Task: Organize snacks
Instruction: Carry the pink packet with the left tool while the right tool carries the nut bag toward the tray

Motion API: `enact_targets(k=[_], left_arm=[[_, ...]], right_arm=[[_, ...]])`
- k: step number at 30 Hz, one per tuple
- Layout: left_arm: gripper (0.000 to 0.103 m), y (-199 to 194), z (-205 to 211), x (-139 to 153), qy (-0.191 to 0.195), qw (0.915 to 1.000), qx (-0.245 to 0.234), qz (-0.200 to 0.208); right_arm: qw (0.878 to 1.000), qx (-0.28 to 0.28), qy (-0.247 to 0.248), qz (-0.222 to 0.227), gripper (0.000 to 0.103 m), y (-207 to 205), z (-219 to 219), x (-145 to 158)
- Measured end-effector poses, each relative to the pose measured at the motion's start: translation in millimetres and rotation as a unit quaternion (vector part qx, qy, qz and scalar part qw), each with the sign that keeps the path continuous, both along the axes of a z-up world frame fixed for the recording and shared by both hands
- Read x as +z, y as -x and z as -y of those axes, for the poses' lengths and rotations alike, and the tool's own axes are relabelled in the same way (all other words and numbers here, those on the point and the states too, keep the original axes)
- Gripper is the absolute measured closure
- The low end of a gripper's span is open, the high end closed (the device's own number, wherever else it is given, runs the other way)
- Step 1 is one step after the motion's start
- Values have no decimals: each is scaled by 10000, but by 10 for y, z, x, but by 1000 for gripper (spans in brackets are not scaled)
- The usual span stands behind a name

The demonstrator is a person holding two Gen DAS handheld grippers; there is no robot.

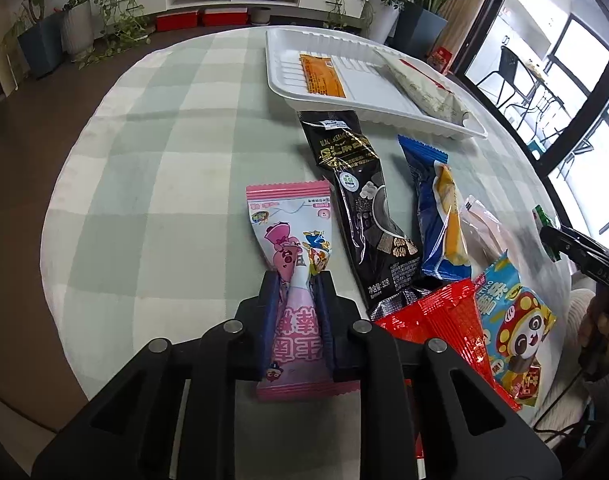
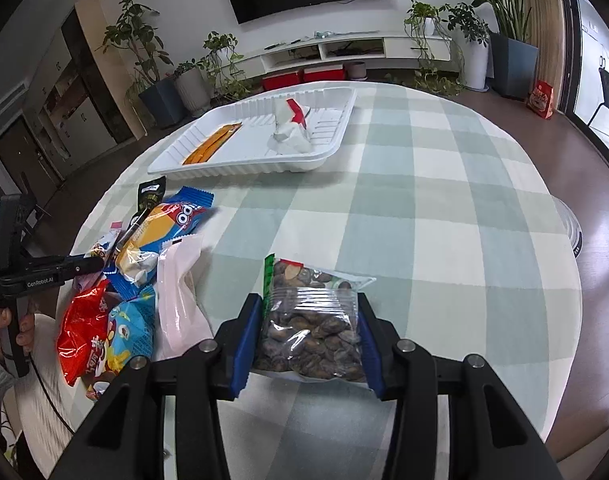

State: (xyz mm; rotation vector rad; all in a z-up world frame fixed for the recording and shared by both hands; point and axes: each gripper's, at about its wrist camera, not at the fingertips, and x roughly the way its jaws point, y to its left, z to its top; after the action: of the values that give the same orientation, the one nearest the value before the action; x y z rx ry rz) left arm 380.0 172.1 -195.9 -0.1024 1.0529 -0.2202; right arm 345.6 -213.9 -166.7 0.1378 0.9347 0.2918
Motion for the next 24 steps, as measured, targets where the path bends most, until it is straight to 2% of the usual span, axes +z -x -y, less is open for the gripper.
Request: enact_targets(k=[15, 24], left_arm=[[86, 99, -47, 336, 299, 9992, 69, 255], [86, -102, 25, 615, 456, 9980, -18, 443]], right_arm=[[9992, -9, -404, 53, 55, -54, 18, 180], [9977, 68, -657, 142, 55, -253, -6, 334]])
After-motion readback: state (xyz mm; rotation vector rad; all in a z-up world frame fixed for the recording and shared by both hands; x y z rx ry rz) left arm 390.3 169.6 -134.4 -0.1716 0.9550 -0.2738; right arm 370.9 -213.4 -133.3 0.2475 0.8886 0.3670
